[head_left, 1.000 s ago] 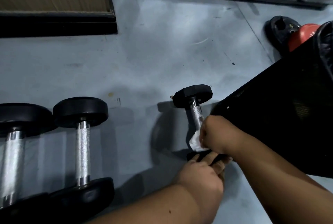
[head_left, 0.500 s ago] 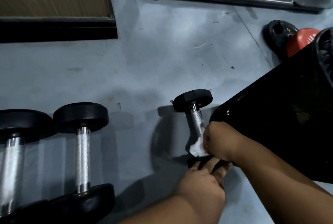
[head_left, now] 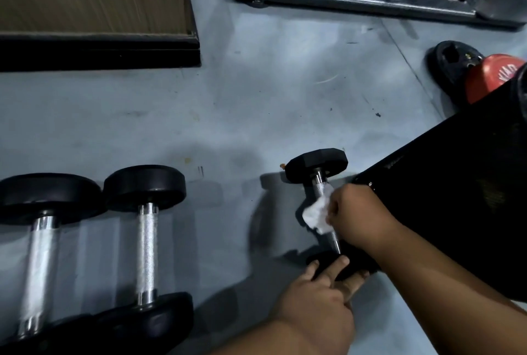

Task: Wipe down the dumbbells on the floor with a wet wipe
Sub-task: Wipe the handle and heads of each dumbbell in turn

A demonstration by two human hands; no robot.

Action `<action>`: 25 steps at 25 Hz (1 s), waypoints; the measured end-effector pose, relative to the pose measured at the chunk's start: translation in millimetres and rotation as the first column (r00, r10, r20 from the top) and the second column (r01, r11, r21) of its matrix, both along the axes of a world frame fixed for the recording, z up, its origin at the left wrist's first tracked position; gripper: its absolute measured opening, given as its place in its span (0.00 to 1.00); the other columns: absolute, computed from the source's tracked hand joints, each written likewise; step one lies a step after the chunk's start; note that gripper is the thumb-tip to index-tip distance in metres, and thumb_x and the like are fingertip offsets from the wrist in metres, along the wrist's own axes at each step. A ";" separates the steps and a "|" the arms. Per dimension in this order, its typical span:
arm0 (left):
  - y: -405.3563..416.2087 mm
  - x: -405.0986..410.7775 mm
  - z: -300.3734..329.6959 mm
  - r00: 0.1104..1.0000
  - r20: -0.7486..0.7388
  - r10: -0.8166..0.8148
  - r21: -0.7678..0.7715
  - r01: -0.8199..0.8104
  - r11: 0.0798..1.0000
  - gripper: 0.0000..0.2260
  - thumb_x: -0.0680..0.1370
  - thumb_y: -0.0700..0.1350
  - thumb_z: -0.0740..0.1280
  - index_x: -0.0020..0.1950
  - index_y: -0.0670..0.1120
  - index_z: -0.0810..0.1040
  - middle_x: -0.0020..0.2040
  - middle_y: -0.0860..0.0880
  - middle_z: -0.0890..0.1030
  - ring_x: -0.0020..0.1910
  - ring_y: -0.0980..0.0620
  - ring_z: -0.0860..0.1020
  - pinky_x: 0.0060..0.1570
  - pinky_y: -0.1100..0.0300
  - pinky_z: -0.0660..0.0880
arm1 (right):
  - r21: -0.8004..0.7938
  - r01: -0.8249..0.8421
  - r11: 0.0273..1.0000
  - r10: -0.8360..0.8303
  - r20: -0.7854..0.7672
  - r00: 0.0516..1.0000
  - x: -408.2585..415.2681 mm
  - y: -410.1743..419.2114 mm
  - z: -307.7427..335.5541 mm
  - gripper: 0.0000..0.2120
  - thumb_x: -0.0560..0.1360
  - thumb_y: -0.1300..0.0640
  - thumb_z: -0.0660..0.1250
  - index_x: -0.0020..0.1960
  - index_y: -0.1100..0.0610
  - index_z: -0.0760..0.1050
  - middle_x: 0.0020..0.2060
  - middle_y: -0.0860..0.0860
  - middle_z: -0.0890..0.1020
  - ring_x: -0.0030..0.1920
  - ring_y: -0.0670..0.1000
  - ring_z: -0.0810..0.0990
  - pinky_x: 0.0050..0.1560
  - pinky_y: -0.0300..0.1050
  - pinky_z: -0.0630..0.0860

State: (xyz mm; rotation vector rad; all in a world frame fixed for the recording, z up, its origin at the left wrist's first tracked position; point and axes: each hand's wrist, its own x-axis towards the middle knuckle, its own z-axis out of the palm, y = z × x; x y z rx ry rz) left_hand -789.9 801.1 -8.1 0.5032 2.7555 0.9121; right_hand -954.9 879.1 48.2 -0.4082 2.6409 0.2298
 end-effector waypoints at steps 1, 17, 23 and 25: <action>-0.2 0.9 -2.7 0.999 0.021 0.027 -0.011 -0.027 1.000 0.26 0.67 0.51 0.52 0.55 0.66 0.84 0.61 0.63 0.82 0.60 0.63 0.78 0.67 0.58 0.66 | 0.056 -0.054 0.997 0.050 0.064 0.997 7.7 2.3 1.1 0.06 0.77 0.59 0.68 0.50 0.59 0.82 0.48 0.54 0.86 0.51 0.53 0.84 0.44 0.39 0.72; -1.5 -6.5 -2.7 0.986 0.152 0.064 0.162 -0.088 0.983 0.25 0.85 0.58 0.38 0.75 0.67 0.66 0.76 0.62 0.67 0.75 0.58 0.67 0.75 0.58 0.64 | -0.060 0.158 0.986 -0.155 0.060 0.986 15.0 -5.8 0.9 0.11 0.74 0.58 0.71 0.35 0.52 0.73 0.35 0.49 0.80 0.42 0.49 0.84 0.36 0.35 0.69; -1.4 -19.1 9.4 0.918 0.379 0.116 0.179 -0.196 0.964 0.29 0.86 0.54 0.39 0.63 0.66 0.81 0.62 0.63 0.81 0.62 0.59 0.80 0.61 0.64 0.76 | -0.038 0.104 0.994 -0.100 0.097 0.990 26.0 10.8 -9.7 0.03 0.73 0.57 0.70 0.45 0.55 0.78 0.40 0.52 0.84 0.45 0.52 0.84 0.42 0.39 0.75; 3.9 -19.3 9.7 0.874 0.454 0.171 0.191 -0.283 0.940 0.31 0.85 0.55 0.37 0.58 0.70 0.81 0.59 0.65 0.82 0.57 0.59 0.82 0.54 0.68 0.76 | -0.103 0.124 0.987 -0.123 0.014 0.992 8.0 5.3 -20.7 0.07 0.72 0.54 0.70 0.48 0.55 0.78 0.41 0.52 0.83 0.44 0.53 0.83 0.41 0.40 0.75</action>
